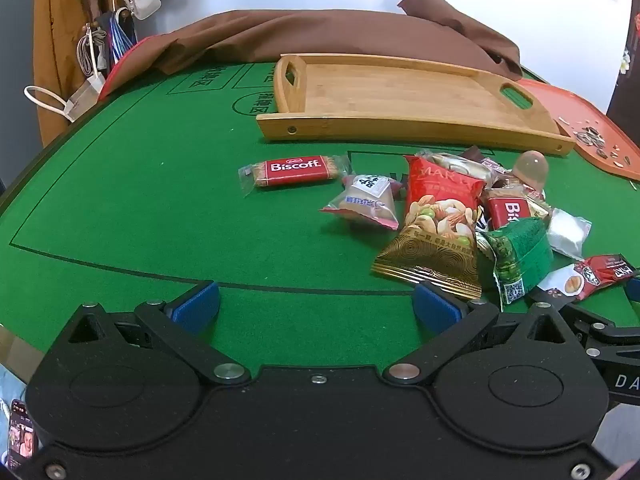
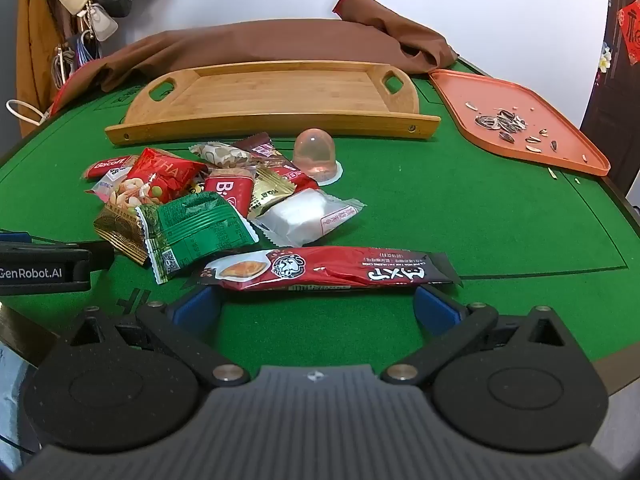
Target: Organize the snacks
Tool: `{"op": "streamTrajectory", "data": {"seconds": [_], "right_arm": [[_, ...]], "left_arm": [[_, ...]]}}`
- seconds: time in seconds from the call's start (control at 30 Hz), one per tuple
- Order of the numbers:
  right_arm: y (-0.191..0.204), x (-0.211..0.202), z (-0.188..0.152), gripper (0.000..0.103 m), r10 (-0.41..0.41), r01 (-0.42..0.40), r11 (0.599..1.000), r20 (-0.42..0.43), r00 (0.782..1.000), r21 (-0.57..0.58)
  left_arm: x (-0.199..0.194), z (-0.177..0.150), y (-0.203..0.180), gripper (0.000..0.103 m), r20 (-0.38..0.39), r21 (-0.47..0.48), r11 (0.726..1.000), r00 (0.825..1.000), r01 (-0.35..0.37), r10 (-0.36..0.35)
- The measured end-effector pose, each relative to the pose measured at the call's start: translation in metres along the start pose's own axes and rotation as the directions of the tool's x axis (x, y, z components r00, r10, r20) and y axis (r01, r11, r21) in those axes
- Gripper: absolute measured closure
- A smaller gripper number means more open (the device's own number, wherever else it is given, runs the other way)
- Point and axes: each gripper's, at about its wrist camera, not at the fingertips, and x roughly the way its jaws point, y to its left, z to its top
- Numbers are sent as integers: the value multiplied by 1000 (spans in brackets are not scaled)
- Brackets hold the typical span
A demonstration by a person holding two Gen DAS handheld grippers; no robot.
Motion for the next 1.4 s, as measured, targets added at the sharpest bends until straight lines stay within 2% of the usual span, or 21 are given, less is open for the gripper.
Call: {"op": "streamTrajectory", "data": {"seconds": [1.4], "right_arm": [[1, -2, -2, 0, -12, 12, 1000, 10, 1000, 5]], "left_arm": [[0, 0, 0, 0, 0, 2, 1000, 1000, 0, 0]]}}
